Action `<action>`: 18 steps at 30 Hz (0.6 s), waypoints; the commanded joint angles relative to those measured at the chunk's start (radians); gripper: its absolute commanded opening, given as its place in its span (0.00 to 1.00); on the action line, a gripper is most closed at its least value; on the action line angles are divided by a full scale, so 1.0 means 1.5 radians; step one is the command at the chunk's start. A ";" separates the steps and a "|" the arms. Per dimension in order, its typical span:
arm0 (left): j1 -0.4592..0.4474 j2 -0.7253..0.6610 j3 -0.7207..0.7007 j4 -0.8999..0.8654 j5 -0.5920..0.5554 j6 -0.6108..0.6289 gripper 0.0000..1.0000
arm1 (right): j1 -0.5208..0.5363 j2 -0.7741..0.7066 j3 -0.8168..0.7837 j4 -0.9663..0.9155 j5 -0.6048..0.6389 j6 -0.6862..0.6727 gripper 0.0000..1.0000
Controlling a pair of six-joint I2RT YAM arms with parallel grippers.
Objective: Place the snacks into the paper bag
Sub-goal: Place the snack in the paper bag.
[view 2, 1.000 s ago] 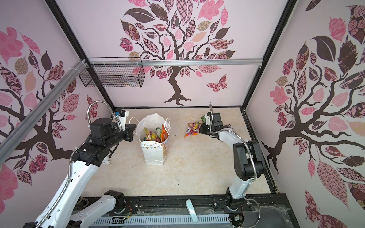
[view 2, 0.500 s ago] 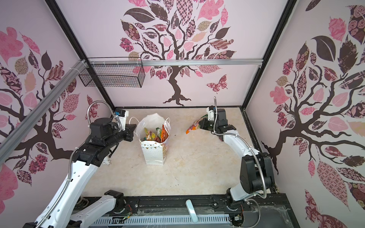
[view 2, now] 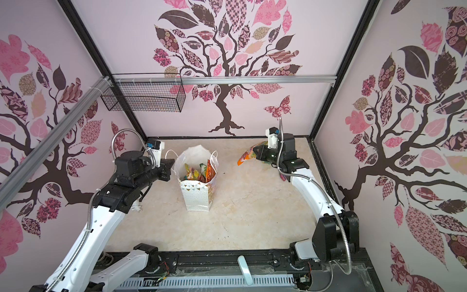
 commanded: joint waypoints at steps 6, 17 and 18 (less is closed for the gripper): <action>0.001 -0.011 -0.010 0.026 0.001 0.001 0.00 | 0.052 -0.078 0.098 -0.003 -0.001 -0.022 0.00; 0.001 -0.015 -0.010 0.026 0.004 0.000 0.00 | 0.077 -0.082 0.178 0.008 -0.031 -0.010 0.00; 0.002 -0.014 -0.010 0.026 0.004 0.000 0.00 | 0.078 -0.080 0.188 0.008 -0.036 -0.009 0.00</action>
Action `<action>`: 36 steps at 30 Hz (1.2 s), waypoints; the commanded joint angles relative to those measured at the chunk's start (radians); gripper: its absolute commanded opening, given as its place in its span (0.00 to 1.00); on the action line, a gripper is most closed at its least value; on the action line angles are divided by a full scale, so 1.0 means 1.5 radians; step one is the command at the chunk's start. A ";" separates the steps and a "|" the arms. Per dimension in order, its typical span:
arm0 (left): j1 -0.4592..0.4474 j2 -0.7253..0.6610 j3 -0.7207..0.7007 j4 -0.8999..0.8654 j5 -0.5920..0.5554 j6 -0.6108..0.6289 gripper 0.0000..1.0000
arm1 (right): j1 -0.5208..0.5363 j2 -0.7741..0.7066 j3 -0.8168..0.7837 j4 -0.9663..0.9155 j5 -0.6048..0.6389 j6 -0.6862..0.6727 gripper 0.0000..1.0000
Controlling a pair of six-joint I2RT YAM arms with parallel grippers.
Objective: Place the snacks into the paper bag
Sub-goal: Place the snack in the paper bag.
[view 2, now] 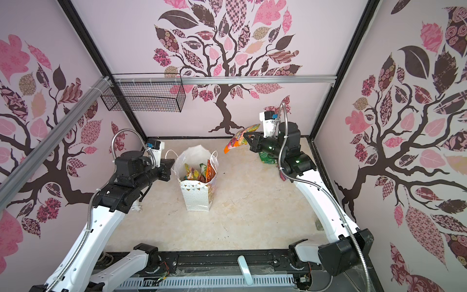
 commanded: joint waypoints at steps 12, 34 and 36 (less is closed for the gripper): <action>0.000 -0.013 -0.014 0.029 -0.002 0.001 0.00 | 0.054 0.008 0.159 0.011 -0.078 -0.005 0.00; 0.000 -0.014 -0.012 0.026 -0.004 0.002 0.00 | 0.172 0.112 0.317 -0.051 -0.149 -0.021 0.00; 0.000 -0.014 -0.011 0.026 -0.005 0.002 0.00 | 0.181 0.131 0.334 -0.078 -0.150 -0.032 0.00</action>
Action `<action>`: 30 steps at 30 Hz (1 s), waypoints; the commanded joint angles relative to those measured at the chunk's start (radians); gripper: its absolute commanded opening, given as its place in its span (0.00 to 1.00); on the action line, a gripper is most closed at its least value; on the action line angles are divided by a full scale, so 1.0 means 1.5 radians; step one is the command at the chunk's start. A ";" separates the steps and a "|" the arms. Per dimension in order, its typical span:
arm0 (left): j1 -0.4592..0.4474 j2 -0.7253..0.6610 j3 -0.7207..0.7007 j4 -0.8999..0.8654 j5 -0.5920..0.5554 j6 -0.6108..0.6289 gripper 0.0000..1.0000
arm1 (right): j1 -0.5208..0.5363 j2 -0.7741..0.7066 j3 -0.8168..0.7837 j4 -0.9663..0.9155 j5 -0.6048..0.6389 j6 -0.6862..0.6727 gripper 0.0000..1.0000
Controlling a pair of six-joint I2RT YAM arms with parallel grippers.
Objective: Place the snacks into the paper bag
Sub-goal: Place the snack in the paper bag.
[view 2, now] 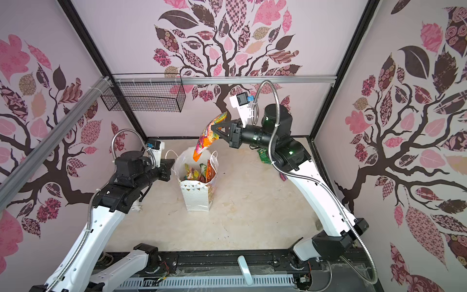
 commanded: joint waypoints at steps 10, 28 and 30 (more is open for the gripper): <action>0.001 -0.015 -0.010 0.024 -0.006 0.002 0.00 | 0.051 0.090 0.110 -0.137 0.018 -0.093 0.00; 0.001 -0.019 -0.010 0.025 -0.006 0.003 0.00 | 0.092 0.267 0.260 -0.269 0.082 -0.168 0.00; 0.000 -0.020 -0.011 0.026 -0.006 0.002 0.00 | 0.093 0.278 0.259 -0.256 0.098 -0.169 0.00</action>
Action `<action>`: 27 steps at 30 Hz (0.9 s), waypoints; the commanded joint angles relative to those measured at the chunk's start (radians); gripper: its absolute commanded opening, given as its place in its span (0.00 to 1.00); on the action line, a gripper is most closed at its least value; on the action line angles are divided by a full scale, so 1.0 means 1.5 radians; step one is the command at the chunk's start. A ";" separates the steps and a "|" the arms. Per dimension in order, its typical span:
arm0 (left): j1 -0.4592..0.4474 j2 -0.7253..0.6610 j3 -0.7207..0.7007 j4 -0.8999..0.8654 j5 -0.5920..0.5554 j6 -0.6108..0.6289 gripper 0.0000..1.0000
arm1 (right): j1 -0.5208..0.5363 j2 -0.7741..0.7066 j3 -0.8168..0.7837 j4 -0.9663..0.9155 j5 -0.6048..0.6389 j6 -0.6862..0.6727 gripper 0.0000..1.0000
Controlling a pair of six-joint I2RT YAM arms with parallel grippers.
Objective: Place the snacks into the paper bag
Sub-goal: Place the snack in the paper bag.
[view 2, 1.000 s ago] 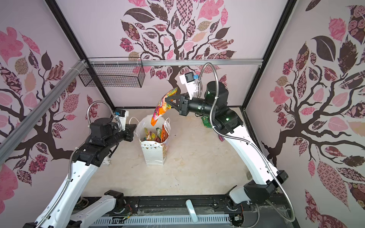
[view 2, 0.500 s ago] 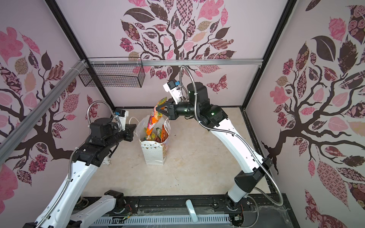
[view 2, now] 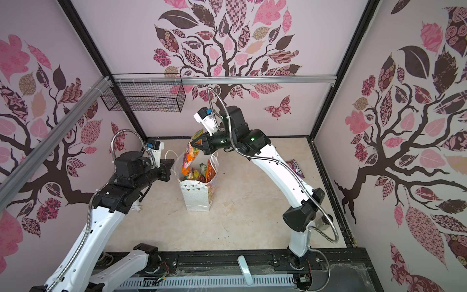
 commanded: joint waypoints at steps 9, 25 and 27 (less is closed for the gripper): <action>-0.001 -0.023 -0.010 0.028 -0.009 0.004 0.00 | 0.010 0.053 0.055 -0.009 0.067 -0.044 0.00; 0.001 -0.026 -0.010 0.029 -0.003 0.001 0.00 | 0.020 0.033 0.026 -0.035 0.146 -0.077 0.14; 0.001 -0.025 -0.010 0.030 -0.001 0.001 0.00 | 0.020 0.032 0.029 -0.037 0.149 -0.078 0.17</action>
